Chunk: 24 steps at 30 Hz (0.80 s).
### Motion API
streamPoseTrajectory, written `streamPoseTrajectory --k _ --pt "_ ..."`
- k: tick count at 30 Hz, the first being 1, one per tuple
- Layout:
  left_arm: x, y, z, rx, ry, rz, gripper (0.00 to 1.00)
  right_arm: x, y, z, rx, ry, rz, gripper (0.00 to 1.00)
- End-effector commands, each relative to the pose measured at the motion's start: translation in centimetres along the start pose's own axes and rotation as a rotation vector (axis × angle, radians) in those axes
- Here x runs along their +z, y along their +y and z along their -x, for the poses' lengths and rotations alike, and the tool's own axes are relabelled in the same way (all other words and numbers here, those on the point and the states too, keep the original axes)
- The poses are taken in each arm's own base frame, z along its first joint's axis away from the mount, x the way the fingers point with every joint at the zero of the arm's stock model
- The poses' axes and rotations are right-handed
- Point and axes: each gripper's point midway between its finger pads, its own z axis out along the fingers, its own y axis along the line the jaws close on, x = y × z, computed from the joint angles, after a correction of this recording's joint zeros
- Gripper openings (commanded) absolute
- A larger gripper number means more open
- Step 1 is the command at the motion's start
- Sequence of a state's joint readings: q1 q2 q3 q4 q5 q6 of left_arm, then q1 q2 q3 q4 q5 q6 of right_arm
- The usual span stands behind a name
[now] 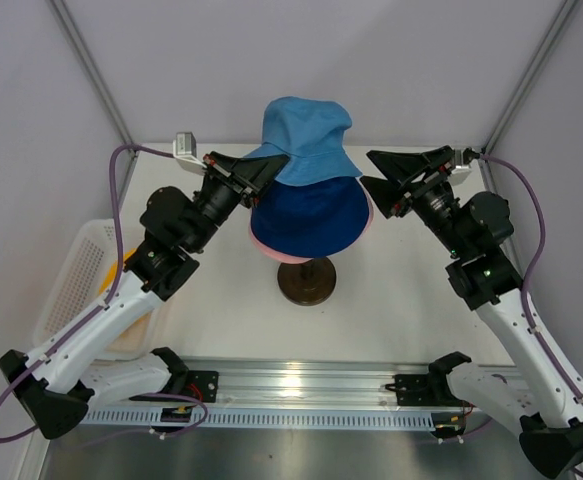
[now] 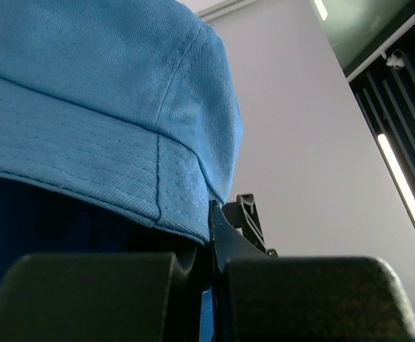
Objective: Stack the hats
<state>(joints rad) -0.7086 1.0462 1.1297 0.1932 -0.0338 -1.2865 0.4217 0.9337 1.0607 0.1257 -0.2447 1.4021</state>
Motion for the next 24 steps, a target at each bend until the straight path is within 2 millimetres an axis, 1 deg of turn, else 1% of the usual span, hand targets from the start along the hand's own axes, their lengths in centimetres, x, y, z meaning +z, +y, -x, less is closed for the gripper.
streamPoseTrajectory --k 1,3,6,9,10,15,18,21,24 --pt "-0.4 0.4 0.4 -0.013 -0.039 0.009 0.01 -1.4 -0.1 0.5 0.045 -0.076 -0.038 0.91" --pt "-0.4 0.4 0.7 -0.011 -0.057 0.005 0.01 -2.1 0.3 0.9 0.045 -0.104 -0.034 0.91" --pt "-0.3 0.2 1.0 -0.007 -0.073 -0.003 0.01 -2.3 0.1 1.0 0.049 -0.122 -0.043 0.92" --pt "-0.2 0.2 1.0 -0.01 -0.074 -0.005 0.01 -1.4 -1.0 0.5 0.09 -0.095 -0.044 0.91" --pt "-0.1 0.2 0.9 -0.012 -0.071 -0.002 0.01 -0.7 -1.2 0.5 0.097 -0.09 -0.029 0.9" --pt "0.0 0.8 0.6 -0.017 -0.06 0.01 0.01 0.7 -2.4 0.0 0.118 -0.067 -0.046 0.86" --pt "0.0 0.6 0.7 -0.011 -0.063 0.005 0.01 0.9 -2.4 0.4 0.122 -0.087 -0.038 0.85" --pt "0.0 0.6 0.6 -0.009 -0.06 0.004 0.01 0.8 -1.8 0.8 0.113 -0.115 -0.018 0.83" --pt "0.2 0.8 0.4 -0.012 -0.047 0.003 0.01 0.9 -1.4 1.4 0.101 -0.144 -0.001 0.7"
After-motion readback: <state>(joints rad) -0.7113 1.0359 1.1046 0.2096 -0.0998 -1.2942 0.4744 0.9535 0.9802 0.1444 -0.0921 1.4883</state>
